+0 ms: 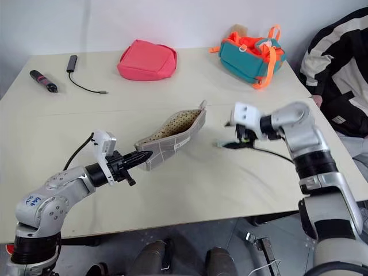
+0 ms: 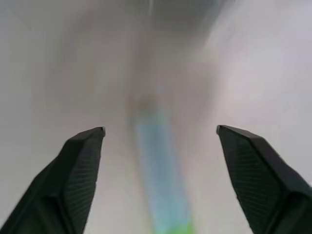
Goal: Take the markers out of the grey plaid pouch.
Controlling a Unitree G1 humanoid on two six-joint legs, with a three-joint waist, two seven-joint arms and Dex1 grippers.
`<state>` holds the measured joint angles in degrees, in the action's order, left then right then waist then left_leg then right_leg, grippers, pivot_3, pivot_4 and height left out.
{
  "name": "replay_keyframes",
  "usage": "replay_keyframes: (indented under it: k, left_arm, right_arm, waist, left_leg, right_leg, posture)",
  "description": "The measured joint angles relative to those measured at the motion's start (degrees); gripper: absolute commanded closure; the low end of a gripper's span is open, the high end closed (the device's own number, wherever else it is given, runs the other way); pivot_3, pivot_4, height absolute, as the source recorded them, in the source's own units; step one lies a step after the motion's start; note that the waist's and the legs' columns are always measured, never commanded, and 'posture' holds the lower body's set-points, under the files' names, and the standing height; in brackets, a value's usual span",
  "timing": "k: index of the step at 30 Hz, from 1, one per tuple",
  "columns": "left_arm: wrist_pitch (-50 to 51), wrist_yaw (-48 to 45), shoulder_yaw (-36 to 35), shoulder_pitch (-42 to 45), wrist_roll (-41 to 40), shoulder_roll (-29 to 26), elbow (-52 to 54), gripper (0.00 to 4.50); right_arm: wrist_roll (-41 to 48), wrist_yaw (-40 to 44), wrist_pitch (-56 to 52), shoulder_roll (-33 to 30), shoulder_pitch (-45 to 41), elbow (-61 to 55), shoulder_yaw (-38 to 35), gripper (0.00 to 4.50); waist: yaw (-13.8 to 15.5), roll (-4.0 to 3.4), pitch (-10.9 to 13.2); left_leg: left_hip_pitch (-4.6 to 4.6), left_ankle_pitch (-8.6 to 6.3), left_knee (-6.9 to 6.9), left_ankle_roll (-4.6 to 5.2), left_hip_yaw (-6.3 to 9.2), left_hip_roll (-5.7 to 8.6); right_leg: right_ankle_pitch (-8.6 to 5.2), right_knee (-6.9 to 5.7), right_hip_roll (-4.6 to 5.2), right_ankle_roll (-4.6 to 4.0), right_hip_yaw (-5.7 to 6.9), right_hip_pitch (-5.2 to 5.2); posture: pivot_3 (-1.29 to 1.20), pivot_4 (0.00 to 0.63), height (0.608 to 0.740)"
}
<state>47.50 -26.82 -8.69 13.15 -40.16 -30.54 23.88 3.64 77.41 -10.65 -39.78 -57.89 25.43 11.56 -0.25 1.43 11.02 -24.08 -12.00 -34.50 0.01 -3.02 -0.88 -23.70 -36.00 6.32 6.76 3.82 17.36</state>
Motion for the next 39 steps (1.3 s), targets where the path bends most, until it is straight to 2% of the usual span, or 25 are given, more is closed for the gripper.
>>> replay_keyframes:
  k: [3,6,9,12,15,20,27,31,35,39]
  left_arm:
    - [0.0,-0.1,0.6,0.2,0.0,0.3,0.0,4.50]
    - [0.0,-0.1,0.8,0.4,0.0,0.5,0.0,4.50]
    - [0.0,0.0,1.3,0.5,0.0,0.8,0.0,4.50]
    - [0.0,0.0,2.0,0.4,0.0,1.1,0.1,4.50]
    - [0.2,0.4,2.1,0.4,0.0,1.2,0.2,4.50]
    - [0.6,1.0,2.1,0.4,0.0,1.4,0.5,4.50]
    - [0.9,1.1,2.1,0.4,-0.1,1.6,0.5,4.50]
    - [2.1,1.0,2.1,0.6,-0.7,1.8,0.5,4.50]
    - [2.9,1.0,2.0,1.5,-1.0,1.9,0.1,4.50]
    - [3.9,1.1,1.3,1.8,-1.8,2.6,-0.1,4.50]
  right_arm:
    - [6.9,2.3,-8.0,1.2,-3.4,-7.6,-3.2,0.70]
    - [10.5,2.3,-12.3,4.3,-3.7,-11.2,-3.2,1.26]
    - [10.5,0.1,-10.5,8.6,-3.5,-12.1,-2.2,2.33]
    - [6.8,-2.6,-4.5,10.7,-3.5,-10.4,0.5,3.36]
    - [2.0,-5.3,2.1,11.3,-3.1,-7.0,3.5,3.36]
    - [-2.3,-3.6,9.7,9.9,-2.4,-3.0,6.1,3.36]
    - [-4.6,-2.6,14.9,9.7,-3.1,0.4,6.2,3.36]
    - [-9.0,-3.6,20.1,11.6,-2.7,0.7,10.3,3.36]
    - [-17.3,-9.8,26.8,14.3,-4.5,7.0,15.4,3.36]
    - [-21.8,-13.1,30.3,16.0,-7.8,11.6,17.1,3.36]
  waist:
    - [0.1,0.02,0.0]
    - [0.2,0.04,0.0]
    - [0.1,0.04,0.0]
    - [0.2,0.04,0.0]
    - [0.2,0.04,0.0]
    - [0.1,0.04,0.0]
    - [0.0,0.04,0.0]
    - [0.0,0.04,0.0]
    - [-0.1,0.04,0.0]
    - [-0.1,0.04,0.0]
  left_leg:
    - [-0.01,-0.02,0.03,-0.02,0.09,-0.02]
    - [-0.03,-0.04,-0.01,0.02,0.09,0.03]
    - [-0.03,-0.04,-0.03,0.02,0.04,0.04]
    - [-0.05,-0.04,-0.04,0.02,0.05,0.06]
    - [-0.05,-0.04,-0.06,0.02,0.05,0.06]
    - [-0.05,-0.03,-0.08,0.02,0.04,0.05]
    - [-0.05,-0.03,-0.08,0.02,0.04,0.03]
    - [-0.04,-0.03,-0.08,0.02,0.05,0.03]
    - [-0.05,-0.03,-0.10,0.01,0.04,0.03]
    - [-0.05,-0.03,-0.10,0.01,0.06,0.03]
  right_leg:
    - [0.00,0.02,0.01,-0.01,0.05,-0.03]
    - [0.01,0.02,0.04,0.01,0.07,-0.04]
    - [0.04,-0.01,0.03,0.04,0.04,-0.01]
    - [0.04,0.00,0.03,0.05,0.04,0.01]
    - [0.04,-0.02,0.02,0.05,0.05,0.02]
    - [0.04,-0.01,0.00,0.05,0.04,0.01]
    - [0.04,-0.01,0.00,0.05,0.03,0.01]
    - [0.04,-0.02,0.00,0.05,0.02,0.02]
    - [0.04,-0.06,-0.04,0.05,0.03,0.05]
    - [0.04,-0.05,-0.06,0.05,0.00,0.03]
  posture:
    - [0.00,0.150,0.740]
    - [0.00,0.150,0.740]
    - [0.00,0.150,0.740]
    - [0.00,0.150,0.740]
    - [0.00,0.150,0.740]
    - [0.00,0.150,0.740]
    - [0.00,0.150,0.740]
    - [0.00,0.150,0.740]
    - [0.00,0.150,0.740]
    - [0.00,0.150,0.740]
